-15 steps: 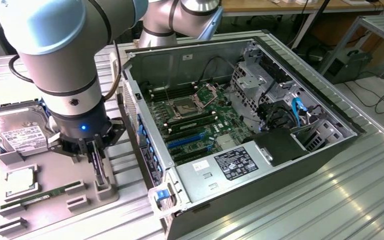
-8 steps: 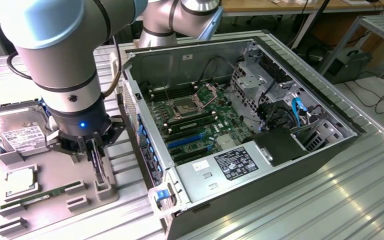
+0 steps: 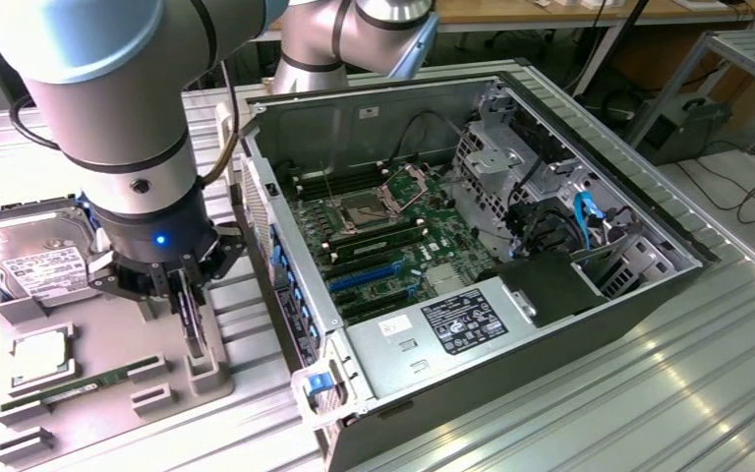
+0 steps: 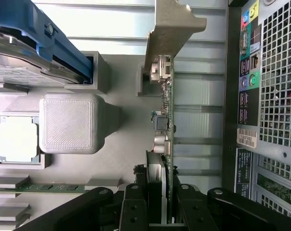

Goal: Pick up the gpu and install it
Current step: 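Pick up the gpu and move the gpu toward the slot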

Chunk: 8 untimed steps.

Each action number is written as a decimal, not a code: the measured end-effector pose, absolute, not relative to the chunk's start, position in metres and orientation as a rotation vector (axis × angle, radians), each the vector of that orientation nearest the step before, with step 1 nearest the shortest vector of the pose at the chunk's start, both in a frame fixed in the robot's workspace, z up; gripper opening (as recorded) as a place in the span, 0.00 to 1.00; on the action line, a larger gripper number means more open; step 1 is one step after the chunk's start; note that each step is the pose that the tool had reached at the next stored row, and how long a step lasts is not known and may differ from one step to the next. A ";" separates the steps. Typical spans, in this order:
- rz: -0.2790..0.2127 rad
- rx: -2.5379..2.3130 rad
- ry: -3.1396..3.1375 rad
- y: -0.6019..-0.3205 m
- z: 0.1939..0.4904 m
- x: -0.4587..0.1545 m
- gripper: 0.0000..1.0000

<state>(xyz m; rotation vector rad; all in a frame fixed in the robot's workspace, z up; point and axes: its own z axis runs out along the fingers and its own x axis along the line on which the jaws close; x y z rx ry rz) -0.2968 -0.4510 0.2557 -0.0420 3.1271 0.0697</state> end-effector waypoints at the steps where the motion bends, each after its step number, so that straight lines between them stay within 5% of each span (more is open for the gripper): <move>1: 0.070 -0.042 3.127 -0.451 0.257 -0.297 0.28; 8: 0.070 -0.042 3.127 -0.451 0.265 -0.297 0.28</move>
